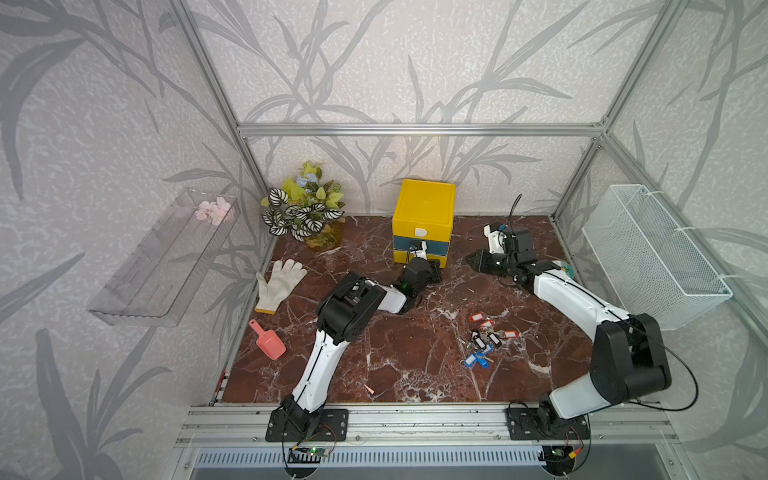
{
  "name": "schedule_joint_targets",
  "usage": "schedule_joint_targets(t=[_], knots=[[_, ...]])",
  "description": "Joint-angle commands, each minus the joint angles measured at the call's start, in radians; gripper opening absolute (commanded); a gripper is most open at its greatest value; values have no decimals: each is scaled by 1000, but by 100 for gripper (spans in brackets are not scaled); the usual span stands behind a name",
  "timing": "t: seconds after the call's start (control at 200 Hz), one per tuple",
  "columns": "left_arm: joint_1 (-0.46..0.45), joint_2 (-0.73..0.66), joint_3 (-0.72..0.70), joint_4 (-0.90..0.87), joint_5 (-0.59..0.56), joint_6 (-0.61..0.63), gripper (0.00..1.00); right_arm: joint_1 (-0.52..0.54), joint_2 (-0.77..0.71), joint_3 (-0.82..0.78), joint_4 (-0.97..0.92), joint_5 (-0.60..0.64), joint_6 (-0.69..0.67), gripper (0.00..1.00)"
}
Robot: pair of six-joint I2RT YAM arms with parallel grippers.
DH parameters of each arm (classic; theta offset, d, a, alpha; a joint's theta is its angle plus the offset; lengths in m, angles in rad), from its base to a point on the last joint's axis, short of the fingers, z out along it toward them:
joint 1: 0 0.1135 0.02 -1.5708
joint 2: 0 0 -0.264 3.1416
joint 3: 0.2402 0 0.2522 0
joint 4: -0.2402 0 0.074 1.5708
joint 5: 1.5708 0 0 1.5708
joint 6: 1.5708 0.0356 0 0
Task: Take the keys out of the drawer
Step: Close the drawer in the storage box, then reset both arms
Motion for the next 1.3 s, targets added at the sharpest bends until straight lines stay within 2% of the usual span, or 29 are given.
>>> schedule_joint_targets(t=[0.0,0.135,0.215,0.29,0.35,0.44,0.505,0.565,0.61,0.655,0.7,0.815,0.935,0.985,1.015,1.045,1.06,1.08,1.085,1.09,1.095,1.1,1.105,1.11,1.145,1.175,1.215,1.255,1.295], knots=[[-1,-37,-24,32,10,-12,14,-8,-40,-15,10,13,-7,25],[0,-192,-195,58,25,-28,14,-55,-63,-40,15,21,-1,26],[-2,-334,-315,41,3,-2,14,-98,-87,-73,21,89,-24,27],[1,-486,-393,-65,-37,41,14,-131,-98,-103,15,190,-60,29],[7,-616,-404,-228,-60,124,15,-139,-99,-128,18,309,-106,30],[16,-791,-354,-596,-216,230,15,-138,-90,-189,91,503,-186,32],[29,-898,-351,-735,-344,353,15,-139,-91,-270,212,612,-233,33],[42,-1001,-403,-752,-473,474,16,-139,-92,-360,349,672,-286,34],[67,-1074,-477,-700,-556,553,24,-135,-85,-382,380,710,-345,34],[121,-1136,-557,-634,-576,602,28,-133,-66,-425,477,748,-361,34],[193,-1183,-633,-584,-562,616,30,-133,-52,-480,583,731,-383,35],[362,-1155,-781,-408,-502,596,36,-114,-5,-598,893,636,-466,36],[483,-966,-820,-224,-313,654,39,-103,23,-689,1063,469,-535,36],[525,-866,-792,-163,-241,667,39,-96,65,-755,1257,416,-572,35],[537,-825,-747,-205,-230,674,39,-96,77,-770,1299,394,-580,36],[547,-814,-692,-313,-198,698,39,-97,65,-756,1250,405,-574,37],[555,-808,-687,-322,-171,710,39,-98,60,-742,1218,420,-569,42],[563,-793,-706,-265,-143,735,39,-100,57,-718,1177,443,-557,56],[565,-787,-714,-244,-137,737,39,-100,57,-718,1177,443,-557,56],[567,-782,-720,-223,-134,739,39,-99,57,-712,1166,464,-551,63],[572,-777,-726,-202,-131,738,39,-100,59,-699,1145,480,-540,82],[576,-774,-734,-181,-128,735,39,-100,60,-692,1133,480,-534,91],[579,-767,-740,-154,-126,732,39,-100,60,-692,1133,480,-534,91],[582,-763,-746,-132,-126,730,39,-101,60,-683,1113,503,-523,98],[613,-772,-769,-94,-132,683,40,-110,52,-684,1098,502,-514,99],[656,-796,-786,-126,-74,637,41,-113,56,-692,1121,490,-515,99],[715,-747,-856,52,-7,591,44,-113,62,-694,1135,492,-519,100],[739,-682,-881,216,-17,571,47,-113,55,-691,1114,489,-521,99],[739,-729,-847,73,-14,567,48,-111,60,-693,1126,492,-523,99]])
